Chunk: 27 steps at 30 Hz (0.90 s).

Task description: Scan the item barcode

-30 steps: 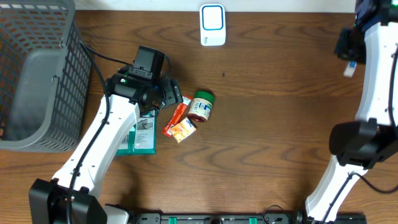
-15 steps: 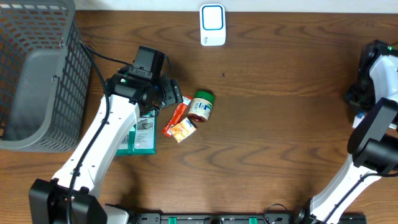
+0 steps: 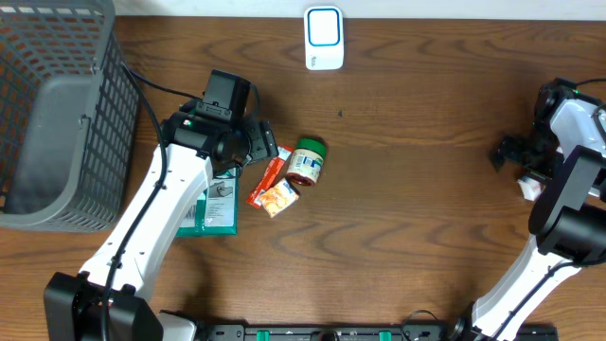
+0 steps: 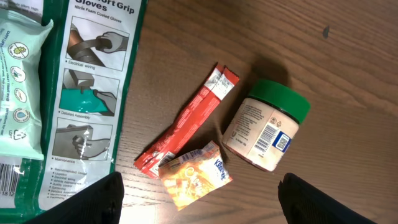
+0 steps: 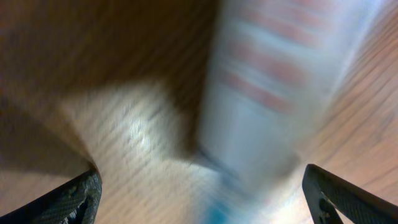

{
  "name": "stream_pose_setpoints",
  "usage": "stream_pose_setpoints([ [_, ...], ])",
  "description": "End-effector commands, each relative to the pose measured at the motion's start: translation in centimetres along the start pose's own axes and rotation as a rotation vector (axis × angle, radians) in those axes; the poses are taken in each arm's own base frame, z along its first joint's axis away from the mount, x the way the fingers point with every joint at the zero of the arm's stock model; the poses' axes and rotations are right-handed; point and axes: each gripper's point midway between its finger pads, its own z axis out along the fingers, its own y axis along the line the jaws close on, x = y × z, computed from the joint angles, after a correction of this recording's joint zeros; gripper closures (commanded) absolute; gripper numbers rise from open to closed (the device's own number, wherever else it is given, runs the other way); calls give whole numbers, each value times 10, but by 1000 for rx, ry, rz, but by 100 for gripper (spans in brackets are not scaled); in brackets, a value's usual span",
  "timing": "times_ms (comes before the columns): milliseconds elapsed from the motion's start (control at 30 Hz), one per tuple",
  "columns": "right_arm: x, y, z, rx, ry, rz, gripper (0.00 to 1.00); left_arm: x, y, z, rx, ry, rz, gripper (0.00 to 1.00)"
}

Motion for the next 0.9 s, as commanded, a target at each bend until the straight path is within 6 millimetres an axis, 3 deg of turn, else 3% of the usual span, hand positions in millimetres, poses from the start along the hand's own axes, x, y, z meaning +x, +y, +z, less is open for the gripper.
stream_pose_setpoints([
  [0, -6, 3, -20, -33, -12, -21, 1, 1, 5, 3, -20, 4, 6, 19],
  [133, -6, 3, -45, -56, 3, -23, 1, 1, 5, 3, -20, 4, 6, 19],
  [200, -6, 18, -58, -158, 15, -22, 1, 1, 5, 3, -20, 4, 6, 18],
  [333, -1, 82, -86, -538, 36, -131, 1, 1, 5, 3, -20, 4, 6, 19],
  [433, 17, 123, -104, -753, 59, -256, 2, 1, 5, 3, -20, 4, 6, 19],
  [567, 42, 152, -102, -761, 97, -343, 5, 1, 5, 3, -20, 4, 6, 19],
  [633, 68, 182, -96, -749, 118, -432, 7, 1, 5, 3, -20, 4, 6, 19],
  [867, 136, 246, -85, -705, 168, -576, 19, 1, 5, 3, -20, 4, 6, 19],
])
